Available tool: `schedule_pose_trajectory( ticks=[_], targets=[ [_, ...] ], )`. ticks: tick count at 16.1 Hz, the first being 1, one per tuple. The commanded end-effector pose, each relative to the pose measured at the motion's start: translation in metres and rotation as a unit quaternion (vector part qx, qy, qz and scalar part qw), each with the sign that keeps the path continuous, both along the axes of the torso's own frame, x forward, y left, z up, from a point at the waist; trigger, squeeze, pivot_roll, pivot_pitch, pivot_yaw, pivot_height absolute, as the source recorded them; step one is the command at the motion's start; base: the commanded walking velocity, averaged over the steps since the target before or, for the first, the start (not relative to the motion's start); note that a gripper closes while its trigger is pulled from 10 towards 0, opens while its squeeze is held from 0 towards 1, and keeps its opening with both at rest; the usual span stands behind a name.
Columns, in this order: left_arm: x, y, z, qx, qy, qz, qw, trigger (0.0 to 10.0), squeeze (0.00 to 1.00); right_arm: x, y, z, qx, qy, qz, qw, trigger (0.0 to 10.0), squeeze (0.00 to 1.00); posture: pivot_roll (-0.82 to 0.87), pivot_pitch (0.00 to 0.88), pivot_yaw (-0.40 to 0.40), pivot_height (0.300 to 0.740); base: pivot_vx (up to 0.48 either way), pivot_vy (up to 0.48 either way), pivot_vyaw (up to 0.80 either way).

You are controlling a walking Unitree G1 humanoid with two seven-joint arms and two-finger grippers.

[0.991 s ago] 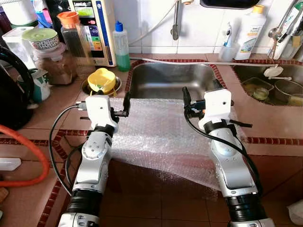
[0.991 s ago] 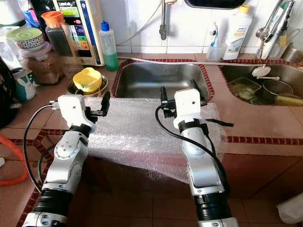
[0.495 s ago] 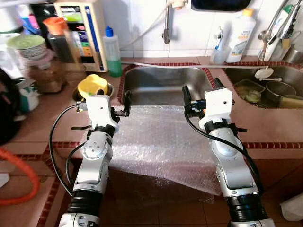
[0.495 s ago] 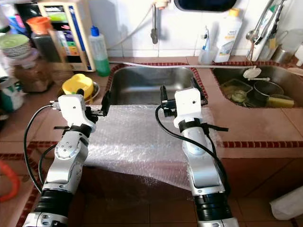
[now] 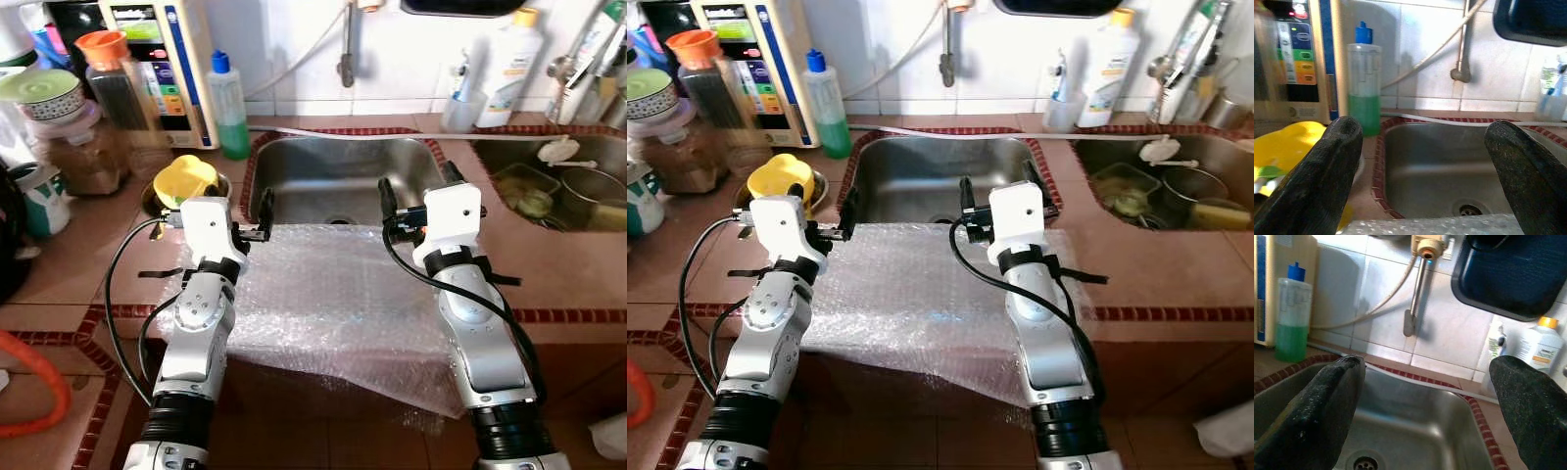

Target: Kitchen organization

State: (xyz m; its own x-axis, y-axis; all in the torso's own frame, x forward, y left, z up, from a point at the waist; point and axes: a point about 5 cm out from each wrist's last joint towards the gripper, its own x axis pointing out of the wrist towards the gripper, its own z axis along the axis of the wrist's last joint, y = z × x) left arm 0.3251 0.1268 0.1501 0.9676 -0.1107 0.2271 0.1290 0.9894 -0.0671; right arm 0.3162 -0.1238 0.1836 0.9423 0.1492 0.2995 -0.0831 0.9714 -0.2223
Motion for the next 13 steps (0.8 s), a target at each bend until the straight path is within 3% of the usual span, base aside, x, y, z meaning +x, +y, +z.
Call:
schedule_pose_trajectory(
  ticks=[1,8,10,13],
  targets=[
    [-0.0015,0.0019,0.0001,-0.001,-0.002,0.003,1.000,10.0,0.00,-0.0011,0.0001,0.0027,-0.002,-0.005,0.002,1.000,10.0,0.00,-0.03,0.000,0.030,0.740,0.480,0.000,0.00],
    [-0.0036,0.0018,-0.0013,0.005,0.001,0.003,1.000,10.0,0.00,-0.0031,0.0008,0.0012,-0.001,-0.002,0.004,1.000,10.0,0.00,-0.03,0.000,0.032,0.740,0.466,0.000,0.00],
    [-0.0041,0.0028,-0.0014,-0.008,0.000,0.011,1.000,10.0,0.00,-0.0039,0.0011,0.0003,-0.001,0.000,0.004,1.000,10.0,0.00,-0.03,0.000,0.030,0.740,0.000,0.000,0.00],
    [-0.0046,0.0068,0.0033,0.012,-0.015,0.033,0.999,10.0,0.00,-0.0040,0.0003,0.0002,-0.002,0.001,0.005,1.000,10.0,0.00,-0.03,0.000,0.030,0.740,0.000,0.000,0.00]
  ],
)
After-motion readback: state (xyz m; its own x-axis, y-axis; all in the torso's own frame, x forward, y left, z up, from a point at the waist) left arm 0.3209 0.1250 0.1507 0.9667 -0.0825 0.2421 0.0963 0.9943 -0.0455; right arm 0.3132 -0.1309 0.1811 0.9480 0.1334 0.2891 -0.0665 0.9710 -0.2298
